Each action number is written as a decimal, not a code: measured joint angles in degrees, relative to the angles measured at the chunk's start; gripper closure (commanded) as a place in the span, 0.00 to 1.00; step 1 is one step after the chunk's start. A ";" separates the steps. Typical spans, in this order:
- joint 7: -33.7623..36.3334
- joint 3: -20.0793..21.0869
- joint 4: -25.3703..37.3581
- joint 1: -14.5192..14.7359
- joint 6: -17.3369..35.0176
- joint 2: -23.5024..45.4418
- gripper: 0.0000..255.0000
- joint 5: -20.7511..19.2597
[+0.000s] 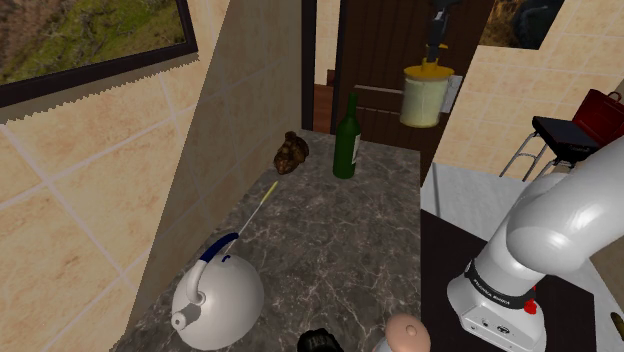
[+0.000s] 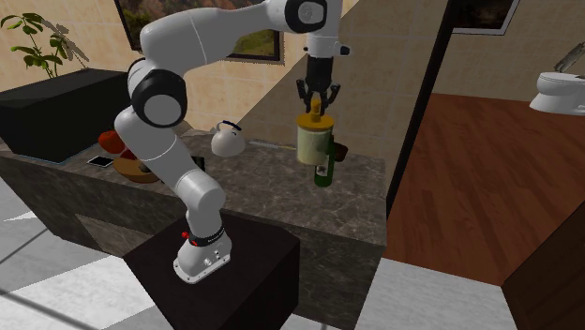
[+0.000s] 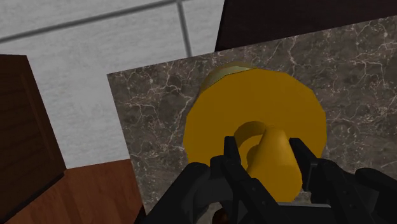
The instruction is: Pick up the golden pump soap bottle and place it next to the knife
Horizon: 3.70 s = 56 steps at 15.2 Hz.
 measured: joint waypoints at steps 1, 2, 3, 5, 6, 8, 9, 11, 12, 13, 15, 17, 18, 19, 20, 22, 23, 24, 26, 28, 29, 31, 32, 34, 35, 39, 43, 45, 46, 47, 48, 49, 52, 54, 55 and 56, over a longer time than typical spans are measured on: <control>1.30 0.76 0.51 0.48 0.15 0.84 1.00 0.58; 2.42 1.46 0.93 0.90 0.09 1.35 1.00 1.02; 3.52 2.09 1.92 1.37 0.11 2.49 1.00 1.61; 6.10 3.65 4.15 2.43 -0.37 4.52 1.00 2.75; 7.12 4.26 4.52 2.84 -0.30 5.07 1.00 3.12; 9.84 5.88 5.73 3.90 -0.52 6.28 1.00 3.96; 10.97 6.47 7.25 4.39 -0.41 7.97 1.00 4.56; 13.02 7.60 9.49 5.27 -0.76 10.03 1.00 5.32; 14.30 8.31 10.40 5.82 -0.95 10.84 1.00 5.68; 15.33 8.83 12.03 6.27 -1.15 12.31 1.00 6.09; 17.23 9.81 15.04 7.12 -1.50 15.04 1.00 6.79; 19.51 10.93 18.72 8.17 -2.24 18.12 1.00 7.47; 20.59 11.44 20.52 8.68 -2.77 19.44 1.00 7.74; 21.64 11.92 23.16 9.17 -3.39 21.45 1.00 8.10; 22.59 12.35 24.90 9.65 -3.84 22.78 1.00 8.29; 24.59 13.19 29.97 10.62 -5.00 26.72 1.00 8.80; 25.45 13.54 32.81 11.05 -5.90 28.70 1.00 9.01; 26.19 13.82 37.14 11.38 -7.46 31.45 1.00 9.28; 28.10 14.48 46.29 12.32 -10.55 37.55 1.00 9.78; 29.52 14.93 51.37 13.12 -12.03 41.18 1.00 10.03; 29.69 14.98 49.81 13.29 -10.85 40.82 1.00 10.00; 29.80 15.00 46.87 13.44 -8.77 39.94 1.00 9.94; 29.84 14.99 44.34 13.55 -7.33 38.85 1.00 9.86; 29.81 14.98 40.10 13.65 -4.80 37.13 1.00 9.73; 30.01 15.04 37.93 13.85 -3.52 36.24 1.00 9.67; 30.04 15.05 31.42 14.00 0.92 34.15 1.00 9.53; 30.03 15.06 25.92 14.09 4.89 32.62 1.00 9.42; 30.12 15.09 23.15 14.18 6.75 31.71 1.00 9.36; 30.16 15.11 22.07 14.23 7.57 31.43 1.00 9.34; 30.10 15.09 20.86 14.20 8.47 31.13 1.00 9.32; 30.12 15.10 19.94 14.22 9.31 31.04 1.00 9.32; 30.21 15.13 18.78 14.29 10.17 30.74 1.00 9.30; 30.08 15.09 15.39 14.24 12.96 30.15 1.00 9.26; 30.14 15.12 13.40 14.30 14.59 29.79 1.00 9.24; 30.12 15.11 12.63 14.29 15.36 29.78 1.00 9.24; 30.14 15.12 11.85 14.31 16.10 29.75 1.00 9.24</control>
